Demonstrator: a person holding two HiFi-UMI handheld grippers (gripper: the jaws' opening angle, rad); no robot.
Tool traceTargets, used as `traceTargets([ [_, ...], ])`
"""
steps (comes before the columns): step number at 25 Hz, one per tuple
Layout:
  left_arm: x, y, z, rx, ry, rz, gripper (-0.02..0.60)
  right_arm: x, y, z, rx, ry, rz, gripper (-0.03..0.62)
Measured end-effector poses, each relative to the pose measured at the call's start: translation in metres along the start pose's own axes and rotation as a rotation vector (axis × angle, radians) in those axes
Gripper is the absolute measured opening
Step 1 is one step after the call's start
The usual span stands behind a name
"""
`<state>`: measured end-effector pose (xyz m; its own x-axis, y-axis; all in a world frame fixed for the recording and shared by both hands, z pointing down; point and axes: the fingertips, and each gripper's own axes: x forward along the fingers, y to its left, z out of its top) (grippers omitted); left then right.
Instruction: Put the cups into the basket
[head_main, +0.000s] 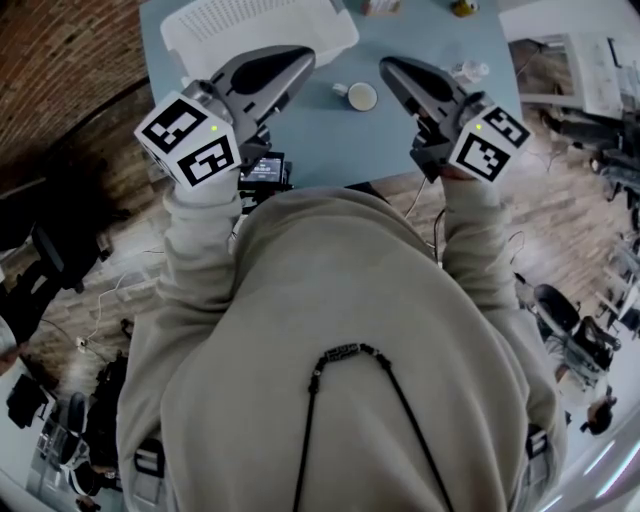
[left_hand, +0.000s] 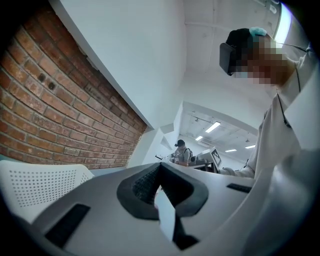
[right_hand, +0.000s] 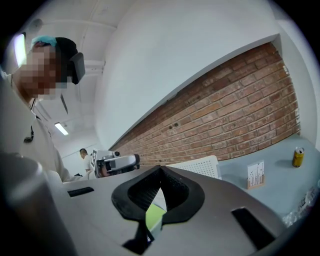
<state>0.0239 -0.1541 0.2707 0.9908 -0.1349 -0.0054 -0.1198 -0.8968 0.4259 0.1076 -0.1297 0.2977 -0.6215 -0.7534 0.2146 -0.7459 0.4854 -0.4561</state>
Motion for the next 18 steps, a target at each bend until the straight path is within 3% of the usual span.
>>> traceTargets([
  [6, 0.010, 0.001, 0.005, 0.015, 0.001, 0.030, -0.003, -0.004, -0.019, 0.010, 0.001, -0.003, -0.002, 0.012],
  [18, 0.022, 0.016, 0.000, 0.012, 0.021, 0.176, -0.003, 0.020, -0.034, 0.006, 0.003, 0.051, 0.146, 0.012],
])
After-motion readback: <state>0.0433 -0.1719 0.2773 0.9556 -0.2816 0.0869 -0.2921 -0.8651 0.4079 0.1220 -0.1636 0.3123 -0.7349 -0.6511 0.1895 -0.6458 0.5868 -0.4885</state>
